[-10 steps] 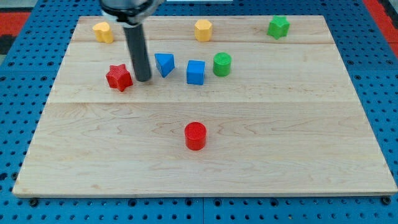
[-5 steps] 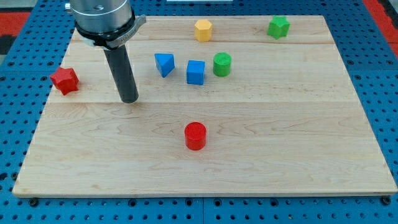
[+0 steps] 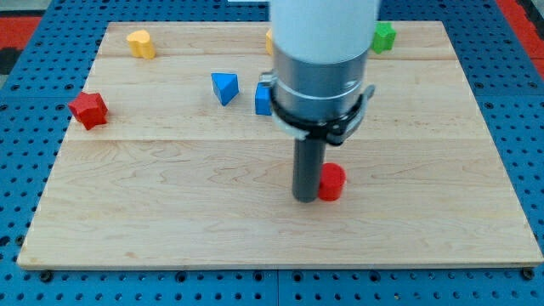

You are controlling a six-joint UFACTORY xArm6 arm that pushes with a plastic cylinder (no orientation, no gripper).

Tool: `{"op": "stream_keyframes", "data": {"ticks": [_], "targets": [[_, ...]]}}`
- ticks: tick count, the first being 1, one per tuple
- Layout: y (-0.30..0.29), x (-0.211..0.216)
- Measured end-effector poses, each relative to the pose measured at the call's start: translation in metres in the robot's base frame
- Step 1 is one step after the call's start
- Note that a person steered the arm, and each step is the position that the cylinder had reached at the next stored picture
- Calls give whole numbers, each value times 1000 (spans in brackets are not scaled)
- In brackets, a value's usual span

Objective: Move the red circle bottom right to the green circle

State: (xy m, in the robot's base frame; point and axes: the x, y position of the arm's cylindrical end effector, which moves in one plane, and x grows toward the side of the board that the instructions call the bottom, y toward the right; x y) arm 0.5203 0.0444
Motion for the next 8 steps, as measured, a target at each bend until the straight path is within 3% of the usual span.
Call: {"op": "stream_keyframes", "data": {"ticks": [2,3,4,5,6,7,8], "targets": [[50,31],[110,-14],[119,-48],[110,-3],[62,-25],[54,-66],[-4,-64]]}}
